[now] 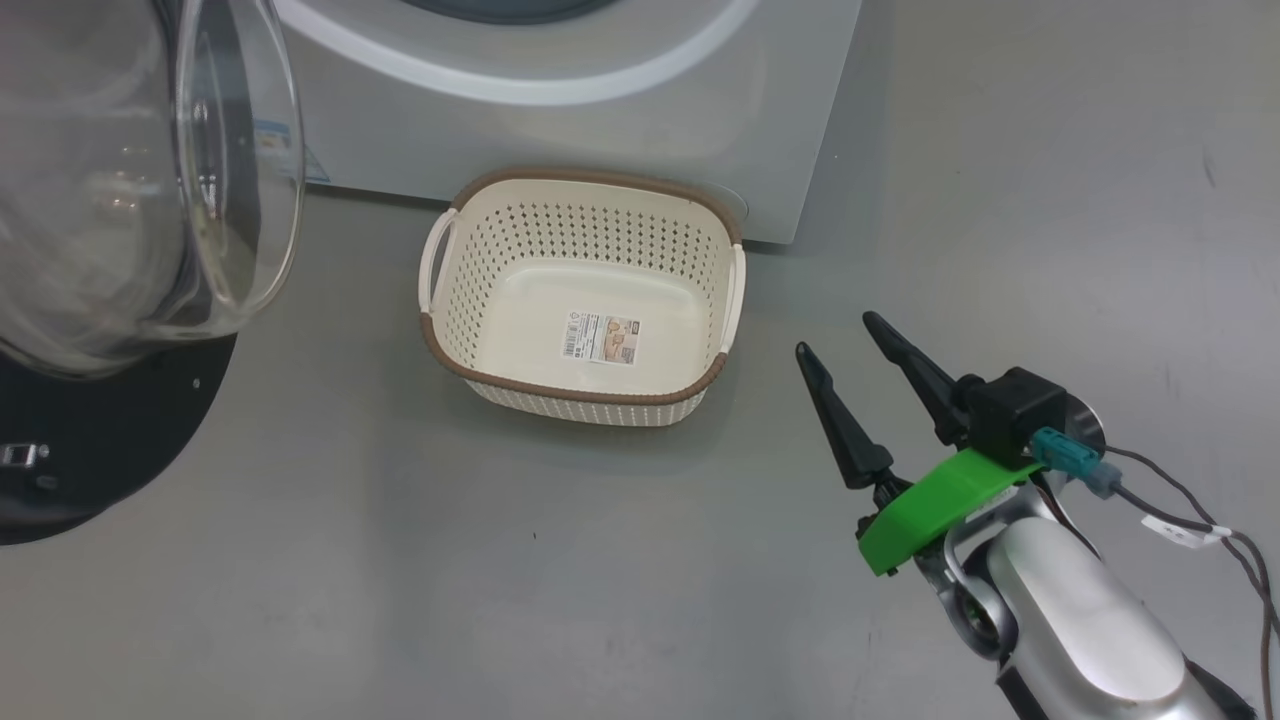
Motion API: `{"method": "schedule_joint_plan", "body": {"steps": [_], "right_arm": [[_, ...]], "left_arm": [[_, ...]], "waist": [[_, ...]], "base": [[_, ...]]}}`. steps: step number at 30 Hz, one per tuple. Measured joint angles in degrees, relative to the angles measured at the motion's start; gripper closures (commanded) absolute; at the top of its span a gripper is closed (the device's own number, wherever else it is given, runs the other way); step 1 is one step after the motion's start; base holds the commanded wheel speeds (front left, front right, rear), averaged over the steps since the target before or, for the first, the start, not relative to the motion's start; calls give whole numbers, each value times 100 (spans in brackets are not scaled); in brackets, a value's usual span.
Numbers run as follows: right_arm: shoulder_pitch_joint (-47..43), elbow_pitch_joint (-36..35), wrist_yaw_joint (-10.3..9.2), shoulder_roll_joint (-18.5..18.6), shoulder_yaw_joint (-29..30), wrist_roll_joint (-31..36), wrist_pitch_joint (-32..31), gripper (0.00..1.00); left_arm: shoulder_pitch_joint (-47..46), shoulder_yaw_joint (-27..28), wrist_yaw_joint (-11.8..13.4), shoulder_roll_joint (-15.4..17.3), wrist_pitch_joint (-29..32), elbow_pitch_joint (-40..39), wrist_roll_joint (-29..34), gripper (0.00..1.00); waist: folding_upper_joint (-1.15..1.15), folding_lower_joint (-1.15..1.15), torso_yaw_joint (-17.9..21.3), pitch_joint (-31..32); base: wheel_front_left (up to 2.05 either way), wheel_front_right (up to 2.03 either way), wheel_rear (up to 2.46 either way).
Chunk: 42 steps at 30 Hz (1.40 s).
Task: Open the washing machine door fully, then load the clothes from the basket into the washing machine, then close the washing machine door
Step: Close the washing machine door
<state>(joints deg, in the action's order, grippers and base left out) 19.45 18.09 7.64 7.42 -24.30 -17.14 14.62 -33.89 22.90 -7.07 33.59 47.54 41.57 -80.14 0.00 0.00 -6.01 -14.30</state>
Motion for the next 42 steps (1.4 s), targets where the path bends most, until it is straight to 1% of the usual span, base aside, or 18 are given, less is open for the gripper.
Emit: {"method": "schedule_joint_plan", "body": {"steps": [7, 15, 17, 18, 19, 26, 34, 42], "right_arm": [[-23, 18, 0, -75, 0, -32, 0, 0], [-31, 21, 1, -109, 29, -51, 0, 0], [-38, 21, 0, -121, 38, -51, 0, 0], [-64, 20, 0, -142, 59, -52, 0, 0], [-76, 20, 0, -147, 65, -52, 0, 0], [-153, 19, 0, -210, 102, -100, 0, 0], [-153, 16, 0, -241, 133, -100, 0, 0], [-154, 10, 0, -274, 187, -100, 0, 0]], "left_arm": [[399, -212, -1, -222, 325, -701, -199, 100], [749, -350, -1, -460, 450, -1272, -325, 100], [823, -355, -1, -547, 477, -1362, -398, 100], [936, -430, -1, -681, 493, -1536, -423, 100], [979, -456, -1, -731, 493, -1601, -423, 100], [1140, -506, 0, -1004, 491, -1885, -611, 100], [1171, -648, 0, -1319, 423, -2129, -627, 100], [1170, -770, 0, -1646, 207, -2259, -627, 100]], "waist": [[0, 0, 14, 95], [0, 0, 114, 203], [0, 0, 152, 235], [0, 0, 206, 282], [0, 0, 223, 296], [0, 0, 346, 375], [0, 0, 524, 420], [0, 0, 755, 428]], "base": [[0, 0, 0], [0, 0, 0], [0, 0, 0], [0, 0, 0], [0, 0, 0], [0, 0, 0], [0, 0, 0], [0, 0, 0]]}}
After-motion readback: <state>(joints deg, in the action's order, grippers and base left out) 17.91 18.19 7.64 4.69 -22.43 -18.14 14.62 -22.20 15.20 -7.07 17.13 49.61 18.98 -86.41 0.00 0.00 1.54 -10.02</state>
